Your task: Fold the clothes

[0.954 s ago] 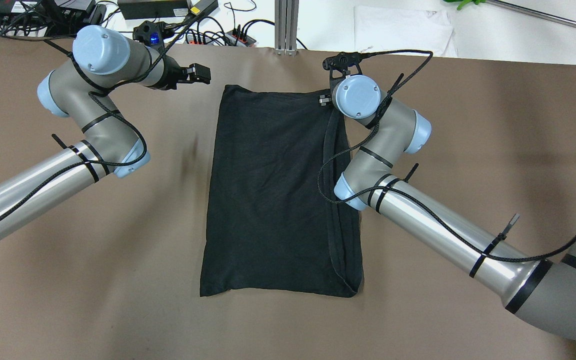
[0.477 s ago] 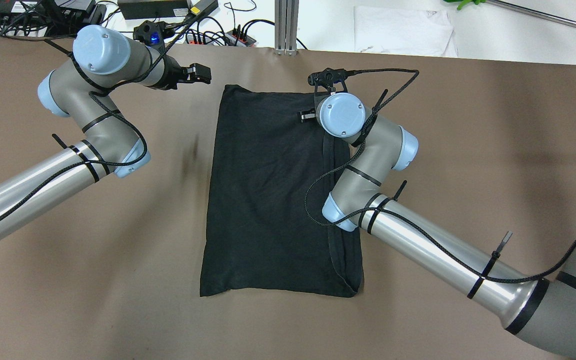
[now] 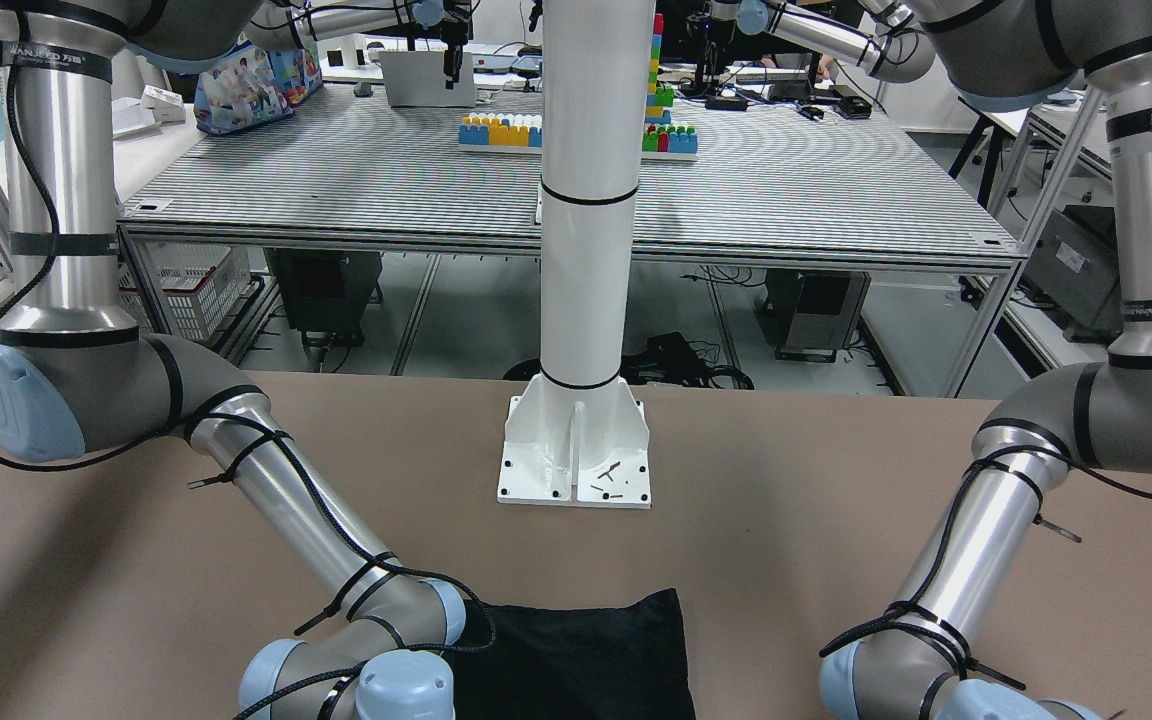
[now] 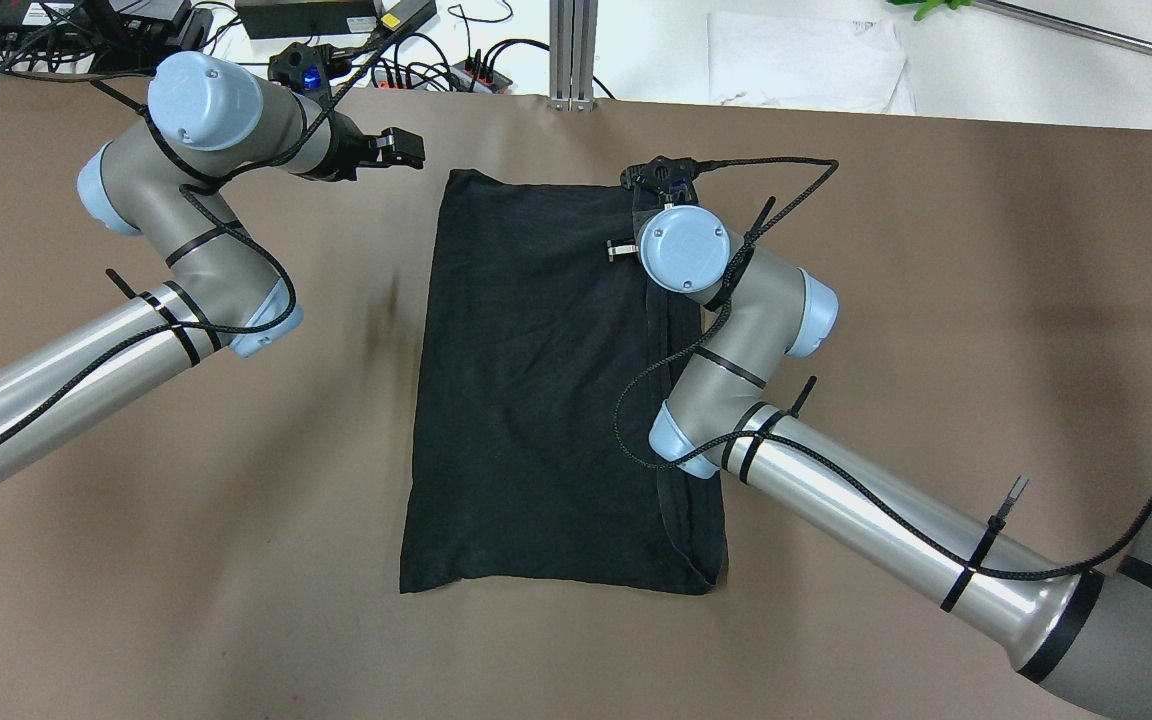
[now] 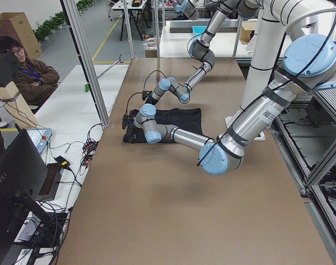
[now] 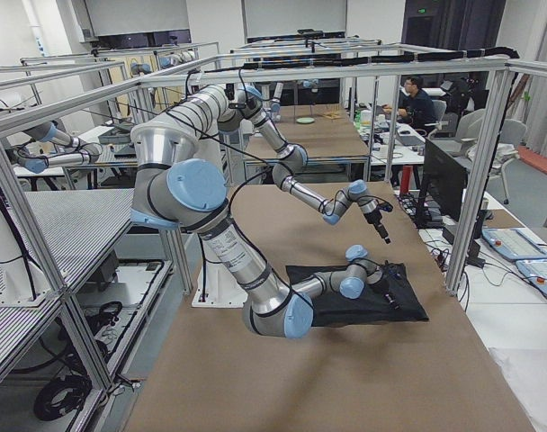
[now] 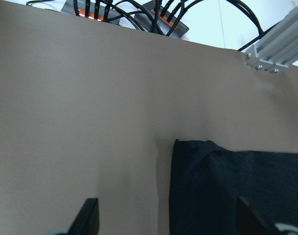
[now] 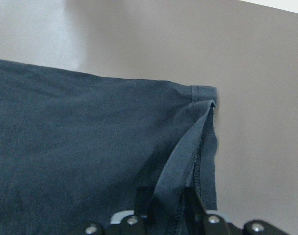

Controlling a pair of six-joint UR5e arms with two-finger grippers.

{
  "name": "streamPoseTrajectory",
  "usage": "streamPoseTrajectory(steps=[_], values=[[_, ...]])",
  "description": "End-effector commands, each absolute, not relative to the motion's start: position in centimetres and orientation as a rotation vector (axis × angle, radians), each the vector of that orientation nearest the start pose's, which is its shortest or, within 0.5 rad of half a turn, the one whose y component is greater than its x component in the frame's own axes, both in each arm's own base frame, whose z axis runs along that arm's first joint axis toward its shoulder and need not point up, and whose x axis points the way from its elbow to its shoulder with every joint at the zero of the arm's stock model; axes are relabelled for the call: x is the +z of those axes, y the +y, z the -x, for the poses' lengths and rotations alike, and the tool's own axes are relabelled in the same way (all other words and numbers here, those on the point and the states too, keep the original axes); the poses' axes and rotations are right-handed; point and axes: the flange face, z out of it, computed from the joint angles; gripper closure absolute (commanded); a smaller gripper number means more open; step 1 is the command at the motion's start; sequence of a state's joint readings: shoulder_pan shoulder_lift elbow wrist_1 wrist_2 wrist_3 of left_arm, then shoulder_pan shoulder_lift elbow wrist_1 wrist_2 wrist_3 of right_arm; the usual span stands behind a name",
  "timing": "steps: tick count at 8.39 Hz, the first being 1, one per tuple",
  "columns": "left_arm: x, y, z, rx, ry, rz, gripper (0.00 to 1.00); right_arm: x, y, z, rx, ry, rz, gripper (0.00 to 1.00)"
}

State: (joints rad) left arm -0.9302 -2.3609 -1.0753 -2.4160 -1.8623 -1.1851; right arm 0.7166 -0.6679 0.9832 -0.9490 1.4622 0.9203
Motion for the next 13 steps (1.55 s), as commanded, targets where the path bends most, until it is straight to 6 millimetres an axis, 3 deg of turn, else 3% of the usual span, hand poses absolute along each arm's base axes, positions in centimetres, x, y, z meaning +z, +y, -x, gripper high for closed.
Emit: streamPoseTrajectory(steps=[1, 4, 6, 7, 8, 9, 11, 13], values=[[29.8, -70.8, -39.8, -0.316, 1.056, -0.487, 0.00, 28.1, -66.8, 53.7, 0.109, -0.659, -0.678, 0.86], [29.8, -70.8, -39.8, -0.316, 1.056, -0.487, 0.00, 29.1, -67.3, 52.6, 0.073, -0.640, -0.683, 0.86], [29.8, -70.8, -39.8, -0.317, 1.056, -0.488, 0.00, 34.6, -66.9, 47.6, 0.027, -0.605, -0.683, 0.86], [29.8, -70.9, -39.8, -0.318, 1.055, -0.487, 0.00, 35.0, -66.8, 46.8, -0.001, -0.613, -0.679, 0.82], [29.6, -70.9, -39.8, -0.317, 1.056, -0.488, 0.00, 34.7, -66.8, 47.0, 0.001, -0.620, -0.678, 0.66], [29.6, -70.8, -40.0, -0.316, 1.056, -0.487, 0.00, 34.0, -66.9, 47.0, 0.006, -0.634, -0.676, 0.06], [29.5, -70.9, -40.0, -0.316, 1.057, -0.488, 0.00, 33.0, -66.7, 46.3, -0.011, -0.728, -0.599, 0.06], [29.4, -70.8, -40.0, -0.315, 1.058, -0.489, 0.00, 33.6, -65.8, 46.6, 0.102, -0.744, -0.514, 0.06]])
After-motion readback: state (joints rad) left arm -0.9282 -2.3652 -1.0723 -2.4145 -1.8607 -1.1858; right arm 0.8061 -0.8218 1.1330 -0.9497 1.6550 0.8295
